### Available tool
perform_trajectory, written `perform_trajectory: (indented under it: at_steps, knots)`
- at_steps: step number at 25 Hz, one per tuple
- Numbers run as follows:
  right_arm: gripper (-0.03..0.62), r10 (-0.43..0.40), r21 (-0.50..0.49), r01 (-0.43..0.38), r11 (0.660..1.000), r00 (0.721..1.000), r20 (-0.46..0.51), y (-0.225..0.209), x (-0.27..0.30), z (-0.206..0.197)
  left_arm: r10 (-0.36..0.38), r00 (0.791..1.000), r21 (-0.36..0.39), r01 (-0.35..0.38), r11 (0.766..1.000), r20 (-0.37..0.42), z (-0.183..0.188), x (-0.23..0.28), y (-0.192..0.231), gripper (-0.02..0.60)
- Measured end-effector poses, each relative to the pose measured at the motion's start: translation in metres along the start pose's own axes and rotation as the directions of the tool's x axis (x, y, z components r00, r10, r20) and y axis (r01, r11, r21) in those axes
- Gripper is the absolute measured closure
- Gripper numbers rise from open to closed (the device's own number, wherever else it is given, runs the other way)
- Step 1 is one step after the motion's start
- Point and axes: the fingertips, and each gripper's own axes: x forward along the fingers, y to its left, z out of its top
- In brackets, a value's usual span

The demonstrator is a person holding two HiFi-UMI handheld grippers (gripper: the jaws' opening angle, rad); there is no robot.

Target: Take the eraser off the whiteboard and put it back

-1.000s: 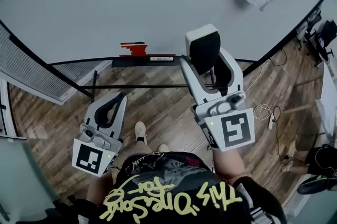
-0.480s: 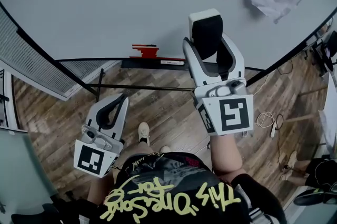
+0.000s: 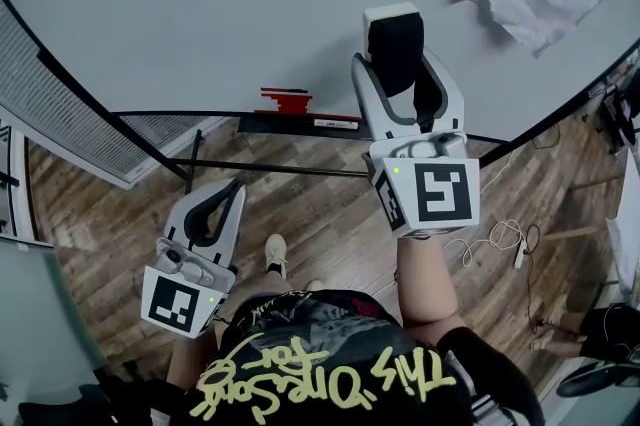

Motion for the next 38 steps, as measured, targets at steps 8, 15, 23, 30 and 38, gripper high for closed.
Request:
perform_trajectory:
  at_steps: [8, 15, 23, 30, 38]
  knots:
    - [0.335, -0.003, 0.007, 0.003, 1.000, 1.000, -0.016, 0.001, 0.017, -0.006, 0.004, 1.000, 0.001, -0.004, 1.000, 0.000, 0.000, 0.000, 0.007, 0.574]
    - [0.335, 0.001, 0.101, 0.003, 0.995, 0.999, -0.041, -0.001, 0.035, -0.013, 0.015, 1.000, -0.001, -0.015, 1.000, -0.005, -0.002, -0.002, 0.015, 0.574]
    - [0.335, -0.013, 0.203, 0.023, 0.979, 0.999, -0.048, -0.013, 0.054, -0.017, 0.022, 1.000, -0.006, -0.022, 1.000, -0.010, -0.005, -0.001, 0.025, 0.574]
    - [0.335, -0.050, 0.264, 0.069, 0.962, 0.996, -0.078, -0.026, 0.063, -0.023, 0.018, 1.000, -0.010, -0.018, 1.000, -0.014, -0.007, 0.001, 0.030, 0.574]
    - [0.333, -0.093, 0.264, 0.117, 0.957, 0.991, -0.101, -0.028, 0.073, -0.026, 0.015, 1.000, -0.018, -0.015, 1.000, -0.006, -0.007, 0.003, 0.033, 0.574]
